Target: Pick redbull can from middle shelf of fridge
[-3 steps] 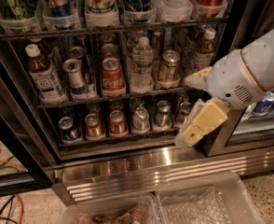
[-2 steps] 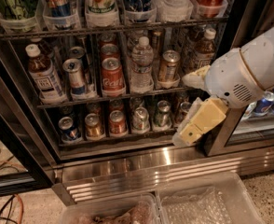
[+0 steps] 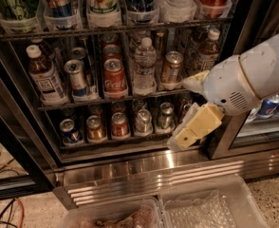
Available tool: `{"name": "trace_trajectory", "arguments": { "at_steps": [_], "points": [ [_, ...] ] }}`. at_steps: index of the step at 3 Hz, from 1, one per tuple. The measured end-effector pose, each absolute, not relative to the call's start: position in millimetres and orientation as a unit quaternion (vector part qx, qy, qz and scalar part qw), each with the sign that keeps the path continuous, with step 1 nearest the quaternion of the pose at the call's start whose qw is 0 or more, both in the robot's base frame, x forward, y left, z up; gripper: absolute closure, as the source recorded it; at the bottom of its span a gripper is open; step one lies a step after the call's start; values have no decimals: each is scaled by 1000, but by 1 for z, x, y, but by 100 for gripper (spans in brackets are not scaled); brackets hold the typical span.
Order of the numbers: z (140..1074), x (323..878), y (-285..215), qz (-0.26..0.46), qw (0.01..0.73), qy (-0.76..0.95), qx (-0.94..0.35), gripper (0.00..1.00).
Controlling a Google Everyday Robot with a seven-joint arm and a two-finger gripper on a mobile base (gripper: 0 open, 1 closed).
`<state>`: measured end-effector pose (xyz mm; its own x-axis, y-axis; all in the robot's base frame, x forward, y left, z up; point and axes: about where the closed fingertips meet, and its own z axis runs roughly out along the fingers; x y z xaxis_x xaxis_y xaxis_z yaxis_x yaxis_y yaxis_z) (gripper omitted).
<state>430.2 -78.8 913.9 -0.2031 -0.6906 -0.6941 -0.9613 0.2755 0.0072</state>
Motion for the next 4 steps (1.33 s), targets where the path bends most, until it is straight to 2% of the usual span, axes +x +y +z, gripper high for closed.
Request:
{"name": "trace_trajectory", "arguments": {
  "at_steps": [2,3,4],
  "points": [
    [868,414,10,262,351,730,-524,0],
    [862,439,68,264,390,711,-523,0],
    [862,439,68,264,390,711,-523,0]
  ]
}}
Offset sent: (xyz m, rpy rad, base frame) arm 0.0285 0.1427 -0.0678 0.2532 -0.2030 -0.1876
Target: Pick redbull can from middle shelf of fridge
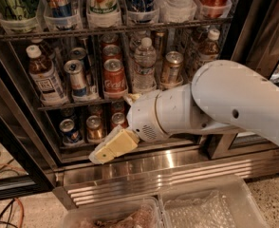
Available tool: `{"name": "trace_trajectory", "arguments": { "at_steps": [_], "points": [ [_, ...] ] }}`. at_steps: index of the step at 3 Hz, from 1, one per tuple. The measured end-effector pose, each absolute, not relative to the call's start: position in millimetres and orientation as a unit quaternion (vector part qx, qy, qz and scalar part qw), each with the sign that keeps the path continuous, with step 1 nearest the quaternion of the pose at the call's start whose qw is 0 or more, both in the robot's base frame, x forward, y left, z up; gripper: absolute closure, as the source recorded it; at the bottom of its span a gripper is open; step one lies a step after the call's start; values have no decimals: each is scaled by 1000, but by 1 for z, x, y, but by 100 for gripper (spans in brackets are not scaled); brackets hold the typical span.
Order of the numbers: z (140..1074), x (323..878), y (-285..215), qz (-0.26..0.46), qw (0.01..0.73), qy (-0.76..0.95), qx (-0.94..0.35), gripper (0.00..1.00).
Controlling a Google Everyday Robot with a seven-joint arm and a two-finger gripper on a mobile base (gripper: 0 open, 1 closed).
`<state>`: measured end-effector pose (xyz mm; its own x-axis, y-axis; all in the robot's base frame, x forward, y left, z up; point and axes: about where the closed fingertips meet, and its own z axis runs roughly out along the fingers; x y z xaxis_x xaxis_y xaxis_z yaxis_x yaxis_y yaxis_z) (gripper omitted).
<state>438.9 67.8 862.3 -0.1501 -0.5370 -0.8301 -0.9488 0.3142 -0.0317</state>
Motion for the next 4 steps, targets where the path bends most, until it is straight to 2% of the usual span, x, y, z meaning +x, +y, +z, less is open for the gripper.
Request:
{"name": "trace_trajectory", "arguments": {
  "at_steps": [2,4],
  "points": [
    [830,465,103,267,425,722,-476,0],
    [826,510,125,223,491,744,-395,0]
  ]
}}
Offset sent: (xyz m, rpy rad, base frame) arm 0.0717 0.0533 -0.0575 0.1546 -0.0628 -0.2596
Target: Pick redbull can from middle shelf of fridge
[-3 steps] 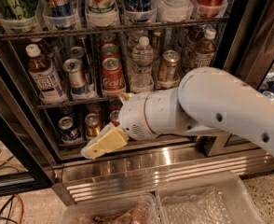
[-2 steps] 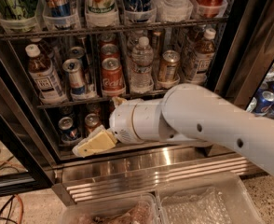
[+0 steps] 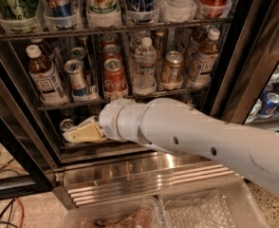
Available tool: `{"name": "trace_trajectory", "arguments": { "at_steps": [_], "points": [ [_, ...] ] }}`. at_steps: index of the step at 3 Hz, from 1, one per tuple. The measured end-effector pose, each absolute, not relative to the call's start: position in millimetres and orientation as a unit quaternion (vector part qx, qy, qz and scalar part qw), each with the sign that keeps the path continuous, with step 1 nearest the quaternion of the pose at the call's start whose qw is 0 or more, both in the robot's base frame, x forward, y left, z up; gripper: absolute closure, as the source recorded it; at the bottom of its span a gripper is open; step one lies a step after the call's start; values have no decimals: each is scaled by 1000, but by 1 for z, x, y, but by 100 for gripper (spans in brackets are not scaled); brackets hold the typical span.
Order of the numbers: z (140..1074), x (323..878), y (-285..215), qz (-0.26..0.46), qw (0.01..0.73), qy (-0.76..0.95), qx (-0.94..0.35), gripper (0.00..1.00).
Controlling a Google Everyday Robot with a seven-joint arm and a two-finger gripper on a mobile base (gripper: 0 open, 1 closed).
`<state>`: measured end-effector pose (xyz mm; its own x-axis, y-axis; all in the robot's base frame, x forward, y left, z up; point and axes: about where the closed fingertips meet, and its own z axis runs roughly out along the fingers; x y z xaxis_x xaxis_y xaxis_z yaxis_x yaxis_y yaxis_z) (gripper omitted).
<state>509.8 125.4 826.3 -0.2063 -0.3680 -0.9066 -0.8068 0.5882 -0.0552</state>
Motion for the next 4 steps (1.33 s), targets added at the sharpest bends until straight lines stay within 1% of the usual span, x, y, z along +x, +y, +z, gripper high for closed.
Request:
{"name": "trace_trajectory", "arguments": {
  "at_steps": [1,2,3,4],
  "points": [
    [838,525,129,195,524,750,-355,0],
    [845,531,130,185,538,746,-346,0],
    [848,533,125,189,544,748,-329,0],
    [847,536,139,206,557,741,-314,0]
  ]
}}
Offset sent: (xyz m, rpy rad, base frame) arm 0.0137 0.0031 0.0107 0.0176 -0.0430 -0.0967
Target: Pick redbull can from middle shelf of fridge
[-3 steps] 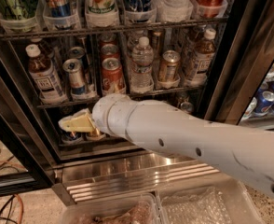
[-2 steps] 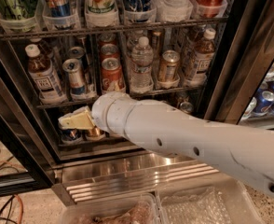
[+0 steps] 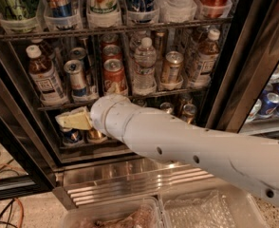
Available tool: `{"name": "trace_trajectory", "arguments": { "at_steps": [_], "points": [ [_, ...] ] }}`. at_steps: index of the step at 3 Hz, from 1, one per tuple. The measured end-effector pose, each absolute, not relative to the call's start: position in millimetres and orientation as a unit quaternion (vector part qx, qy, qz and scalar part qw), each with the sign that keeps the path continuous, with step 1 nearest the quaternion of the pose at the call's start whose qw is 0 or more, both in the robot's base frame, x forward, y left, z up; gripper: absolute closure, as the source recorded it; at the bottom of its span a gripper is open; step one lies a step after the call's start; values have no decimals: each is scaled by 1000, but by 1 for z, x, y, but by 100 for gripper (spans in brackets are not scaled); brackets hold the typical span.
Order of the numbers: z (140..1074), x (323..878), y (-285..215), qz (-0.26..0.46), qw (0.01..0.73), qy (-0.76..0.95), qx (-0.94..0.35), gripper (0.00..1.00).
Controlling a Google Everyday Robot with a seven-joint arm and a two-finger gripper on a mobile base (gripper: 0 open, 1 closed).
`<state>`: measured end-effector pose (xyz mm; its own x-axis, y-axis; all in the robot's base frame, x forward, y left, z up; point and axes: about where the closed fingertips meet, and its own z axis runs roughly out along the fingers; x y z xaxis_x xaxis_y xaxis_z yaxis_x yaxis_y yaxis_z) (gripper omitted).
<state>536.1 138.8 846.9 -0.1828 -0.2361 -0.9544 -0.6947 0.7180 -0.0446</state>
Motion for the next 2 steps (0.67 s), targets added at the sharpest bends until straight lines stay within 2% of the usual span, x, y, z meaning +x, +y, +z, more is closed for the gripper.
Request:
{"name": "trace_trajectory", "arguments": {
  "at_steps": [2],
  "points": [
    [841,544,175,234,604,703,-294,0]
  ]
}}
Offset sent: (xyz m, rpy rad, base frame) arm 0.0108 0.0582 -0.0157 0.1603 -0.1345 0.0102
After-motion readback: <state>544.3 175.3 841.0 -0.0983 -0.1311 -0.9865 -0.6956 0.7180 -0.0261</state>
